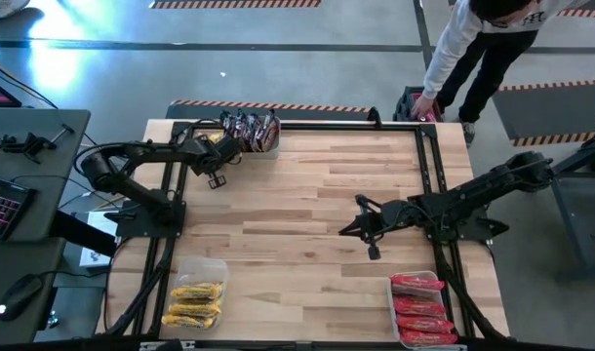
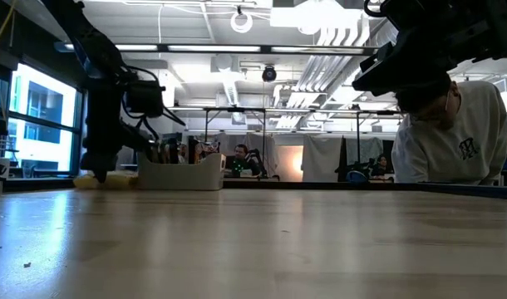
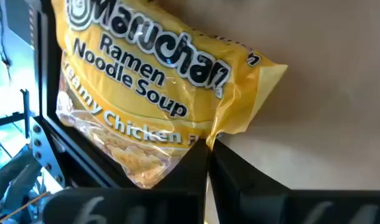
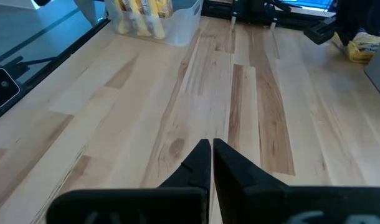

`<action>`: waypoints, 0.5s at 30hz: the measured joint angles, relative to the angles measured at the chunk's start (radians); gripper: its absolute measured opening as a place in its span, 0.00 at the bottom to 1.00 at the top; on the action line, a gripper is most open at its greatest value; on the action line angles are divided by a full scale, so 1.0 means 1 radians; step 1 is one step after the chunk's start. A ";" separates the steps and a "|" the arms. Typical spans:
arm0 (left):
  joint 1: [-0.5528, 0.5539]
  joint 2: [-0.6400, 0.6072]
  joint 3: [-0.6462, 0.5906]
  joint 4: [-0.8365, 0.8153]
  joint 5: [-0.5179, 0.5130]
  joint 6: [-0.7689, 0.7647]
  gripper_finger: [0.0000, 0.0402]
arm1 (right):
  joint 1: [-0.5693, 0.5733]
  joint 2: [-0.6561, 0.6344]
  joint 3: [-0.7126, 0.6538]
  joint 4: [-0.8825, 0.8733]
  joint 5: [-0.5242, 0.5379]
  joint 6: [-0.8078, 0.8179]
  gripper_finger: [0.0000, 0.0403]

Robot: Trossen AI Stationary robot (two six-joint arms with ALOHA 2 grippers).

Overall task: Sort Maruchan noodles
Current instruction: Put the yellow noodle pack into the transparent bin

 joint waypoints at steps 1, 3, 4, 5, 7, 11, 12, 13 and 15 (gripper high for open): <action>-0.008 -0.009 0.000 -0.022 0.001 -0.008 0.01 | 0.000 0.000 0.000 0.000 0.000 0.000 0.00; -0.029 -0.030 0.000 -0.062 0.010 -0.029 0.00 | 0.000 0.000 0.000 0.000 0.000 0.000 0.00; -0.044 -0.042 0.000 -0.082 0.014 -0.040 0.00 | 0.000 0.000 0.000 0.000 0.000 -0.001 0.00; -0.058 -0.053 0.000 -0.102 0.018 -0.051 0.00 | 0.000 0.000 0.000 0.001 0.000 -0.001 0.00; -0.099 -0.082 0.000 -0.132 0.019 -0.071 0.00 | 0.000 0.000 0.000 0.001 0.000 -0.002 0.00; -0.208 -0.151 0.000 -0.135 0.046 -0.071 0.00 | 0.002 0.000 0.001 0.006 0.032 0.009 0.00; -0.236 -0.170 0.000 -0.135 0.062 -0.065 0.00 | 0.002 0.000 0.001 0.006 0.039 0.011 0.00; -0.263 -0.188 0.000 -0.136 0.079 -0.062 0.00 | 0.002 0.000 0.001 0.006 0.044 0.010 0.00; -0.318 -0.227 0.000 -0.136 0.100 -0.055 0.00 | 0.002 0.000 0.001 0.006 0.057 0.009 0.00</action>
